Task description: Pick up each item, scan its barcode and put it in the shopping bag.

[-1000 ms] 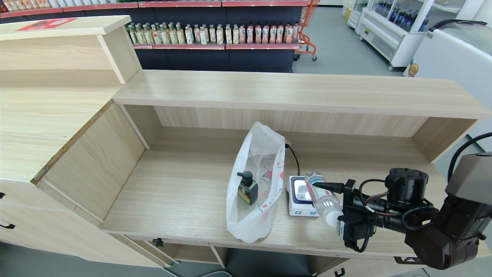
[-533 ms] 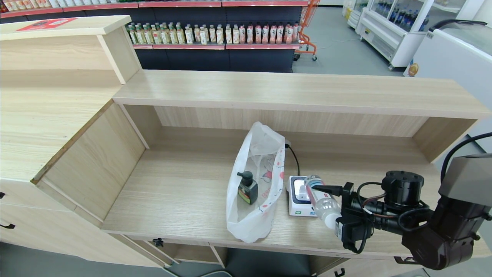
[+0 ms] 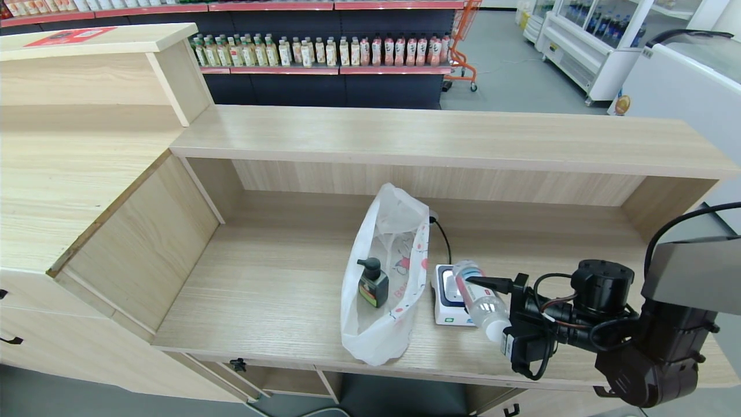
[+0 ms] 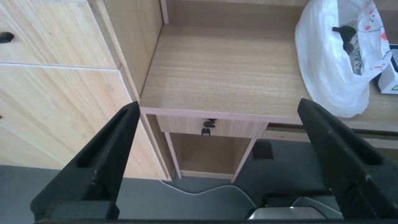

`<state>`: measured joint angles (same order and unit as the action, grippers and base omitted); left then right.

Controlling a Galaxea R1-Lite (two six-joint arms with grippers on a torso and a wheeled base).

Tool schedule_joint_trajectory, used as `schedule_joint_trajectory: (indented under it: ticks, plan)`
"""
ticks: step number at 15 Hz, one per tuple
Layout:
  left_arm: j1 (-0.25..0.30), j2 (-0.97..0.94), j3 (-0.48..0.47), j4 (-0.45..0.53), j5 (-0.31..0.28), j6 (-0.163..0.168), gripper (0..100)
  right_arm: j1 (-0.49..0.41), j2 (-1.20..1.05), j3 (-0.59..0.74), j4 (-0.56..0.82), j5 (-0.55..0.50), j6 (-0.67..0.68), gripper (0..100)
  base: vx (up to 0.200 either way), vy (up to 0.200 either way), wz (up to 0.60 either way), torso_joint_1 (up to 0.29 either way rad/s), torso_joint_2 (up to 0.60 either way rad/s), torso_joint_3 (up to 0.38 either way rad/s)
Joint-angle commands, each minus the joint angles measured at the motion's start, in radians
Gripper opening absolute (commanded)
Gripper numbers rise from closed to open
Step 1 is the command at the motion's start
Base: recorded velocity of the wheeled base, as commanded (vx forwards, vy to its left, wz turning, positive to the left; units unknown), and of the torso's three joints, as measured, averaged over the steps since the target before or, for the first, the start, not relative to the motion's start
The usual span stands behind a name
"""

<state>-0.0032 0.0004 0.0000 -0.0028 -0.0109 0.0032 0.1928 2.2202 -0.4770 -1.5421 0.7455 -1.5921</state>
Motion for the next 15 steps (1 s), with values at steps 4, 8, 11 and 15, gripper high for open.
schedule_joint_trajectory:
  ticks: [4,8,11,15]
  plan:
    - [0.000,0.000,0.000,0.000,0.000,0.000,100,0.001,0.044,-0.008,-0.027,0.008,0.012,0,0.000,0.000,0.00,0.000,0.00,0.000]
    - [0.000,0.000,0.000,0.000,0.000,0.000,100,0.001,0.049,-0.011,-0.029,0.018,0.012,0,0.000,0.000,0.00,0.000,0.00,0.000]
    - [0.000,0.000,0.000,0.000,0.000,0.001,100,0.001,0.050,-0.015,-0.029,0.023,0.012,0,0.000,0.000,0.00,0.000,0.00,0.000]
    - [0.000,0.000,0.000,0.000,0.000,0.000,100,0.013,-0.050,0.003,-0.029,-0.012,0.103,0,0.000,0.000,0.00,0.000,0.00,0.000]
